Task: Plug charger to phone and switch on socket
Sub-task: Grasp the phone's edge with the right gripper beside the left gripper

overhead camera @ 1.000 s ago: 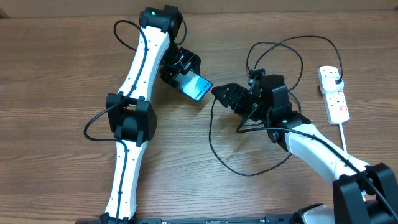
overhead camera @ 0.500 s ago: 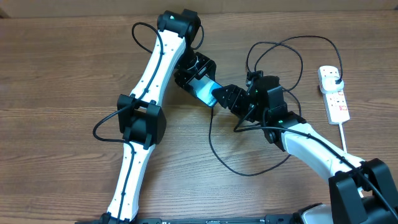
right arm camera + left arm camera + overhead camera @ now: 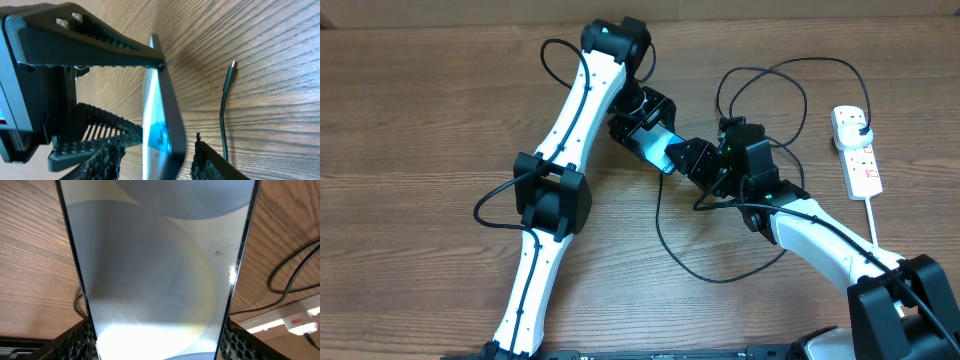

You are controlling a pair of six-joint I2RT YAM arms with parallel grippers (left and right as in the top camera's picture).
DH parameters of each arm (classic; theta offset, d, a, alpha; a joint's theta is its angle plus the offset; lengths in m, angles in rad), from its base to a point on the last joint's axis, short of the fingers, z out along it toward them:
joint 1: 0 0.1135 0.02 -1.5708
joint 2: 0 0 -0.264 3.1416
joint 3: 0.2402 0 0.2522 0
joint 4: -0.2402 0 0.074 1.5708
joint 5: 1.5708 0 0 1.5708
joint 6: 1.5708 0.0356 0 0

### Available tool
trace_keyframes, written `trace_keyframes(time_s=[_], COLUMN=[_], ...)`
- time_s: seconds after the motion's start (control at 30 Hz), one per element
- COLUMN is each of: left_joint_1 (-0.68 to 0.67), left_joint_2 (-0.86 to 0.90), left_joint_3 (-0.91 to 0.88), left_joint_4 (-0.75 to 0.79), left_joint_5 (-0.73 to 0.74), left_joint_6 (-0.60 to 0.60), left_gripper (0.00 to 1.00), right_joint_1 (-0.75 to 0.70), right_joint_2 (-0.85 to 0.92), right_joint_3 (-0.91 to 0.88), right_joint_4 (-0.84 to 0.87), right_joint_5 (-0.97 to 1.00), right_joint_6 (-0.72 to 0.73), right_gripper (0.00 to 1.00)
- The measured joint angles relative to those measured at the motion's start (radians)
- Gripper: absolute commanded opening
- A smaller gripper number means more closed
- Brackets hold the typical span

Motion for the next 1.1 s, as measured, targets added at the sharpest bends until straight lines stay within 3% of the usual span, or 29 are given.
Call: trace_keyframes(time_s=[0.27,0.53,0.93,1.1], left_joint_1=[-0.011,-0.011,-0.011,-0.011], left_joint_2=[0.000,0.000,0.000,0.000], left_joint_3=[0.000,0.000,0.000,0.008], left_joint_4=[0.000,0.000,0.000,0.005], left_joint_5=[0.005,0.006,0.006,0.021], left_joint_6=[-0.003,-0.003,-0.003,-0.018], left_gripper=[0.04,0.04,0.04,0.41], right_joint_1=[0.000,0.000,0.000,0.006], right_joint_2=[0.045,0.094,0.094,0.101], right_joint_3=[0.000,0.000,0.000,0.000], right_joint_4=[0.023,0.124,0.130,0.116], right_joint_5=[0.010,-0.001,-0.012,-0.018], right_joint_6=[0.000,0.008,0.031,0.031], right_gripper=[0.44,0.27,0.09,0.04])
